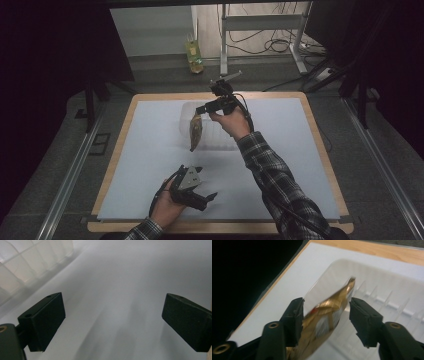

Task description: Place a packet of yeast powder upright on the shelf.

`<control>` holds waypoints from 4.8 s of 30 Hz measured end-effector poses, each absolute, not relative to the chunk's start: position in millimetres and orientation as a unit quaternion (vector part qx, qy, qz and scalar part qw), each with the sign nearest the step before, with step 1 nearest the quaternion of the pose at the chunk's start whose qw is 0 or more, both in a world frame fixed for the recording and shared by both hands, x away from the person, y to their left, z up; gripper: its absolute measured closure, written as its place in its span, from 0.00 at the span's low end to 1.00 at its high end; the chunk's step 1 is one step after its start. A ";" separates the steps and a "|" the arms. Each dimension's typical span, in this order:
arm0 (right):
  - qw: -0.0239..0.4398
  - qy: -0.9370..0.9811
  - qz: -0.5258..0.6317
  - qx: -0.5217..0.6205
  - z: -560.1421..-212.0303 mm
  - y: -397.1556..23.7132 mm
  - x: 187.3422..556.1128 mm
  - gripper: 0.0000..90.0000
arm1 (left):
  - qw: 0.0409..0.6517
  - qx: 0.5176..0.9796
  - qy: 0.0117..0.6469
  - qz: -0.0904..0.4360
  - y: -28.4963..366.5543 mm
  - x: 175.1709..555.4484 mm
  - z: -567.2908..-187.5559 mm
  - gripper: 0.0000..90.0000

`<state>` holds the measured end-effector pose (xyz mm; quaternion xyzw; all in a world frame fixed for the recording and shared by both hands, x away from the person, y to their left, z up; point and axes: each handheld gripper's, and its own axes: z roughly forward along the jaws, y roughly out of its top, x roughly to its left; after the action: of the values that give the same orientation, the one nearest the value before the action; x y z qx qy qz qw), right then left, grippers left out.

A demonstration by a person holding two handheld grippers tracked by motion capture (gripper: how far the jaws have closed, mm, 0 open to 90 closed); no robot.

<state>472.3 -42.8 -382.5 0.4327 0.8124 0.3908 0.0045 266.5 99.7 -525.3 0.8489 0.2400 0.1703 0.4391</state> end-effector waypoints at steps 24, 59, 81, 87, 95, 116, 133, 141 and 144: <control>0.033 0.839 0.391 0.378 -443.4 -21.1 392.7 0.69 | 0.450 0.835 0.265 0.172 113.4 264.9 -522.0 0.05; 0.070 0.772 0.435 0.458 -402.7 -18.6 491.1 0.92 | 0.451 0.836 0.262 0.171 114.5 266.5 -521.6 0.05; 0.105 0.833 0.428 0.334 -415.9 -57.1 455.8 0.26 | 0.453 0.836 0.264 0.164 111.9 267.0 -523.1 0.05; 0.100 0.840 0.434 0.309 -415.2 -65.3 443.1 0.20 | 0.454 0.835 0.267 0.156 112.0 267.9 -524.0 0.04; 0.087 0.841 0.446 0.293 -413.1 -76.7 428.3 0.15 | 0.457 0.835 0.271 0.145 112.2 269.1 -524.6 0.03; 0.088 0.850 0.443 0.270 -425.7 -111.8 393.4 0.07 | 0.454 0.837 0.272 0.138 112.1 270.3 -526.0 0.03; 0.118 0.860 0.421 0.262 -439.8 -153.0 369.1 0.02 | 0.448 0.840 0.272 0.137 108.9 270.3 -528.0 0.03; 0.118 0.858 0.421 0.269 -448.5 -173.6 357.9 0.01 | 0.447 0.841 0.271 0.137 108.1 270.4 -528.4 0.03; 0.121 0.860 0.416 0.270 -451.6 -180.9 353.3 0.01 | 0.446 0.842 0.271 0.136 107.5 270.3 -528.8 0.03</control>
<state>353.3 -180.9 -451.6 0.2698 0.8598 0.4163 0.1211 270.3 107.5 -528.8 0.8423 0.2712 0.1356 0.4456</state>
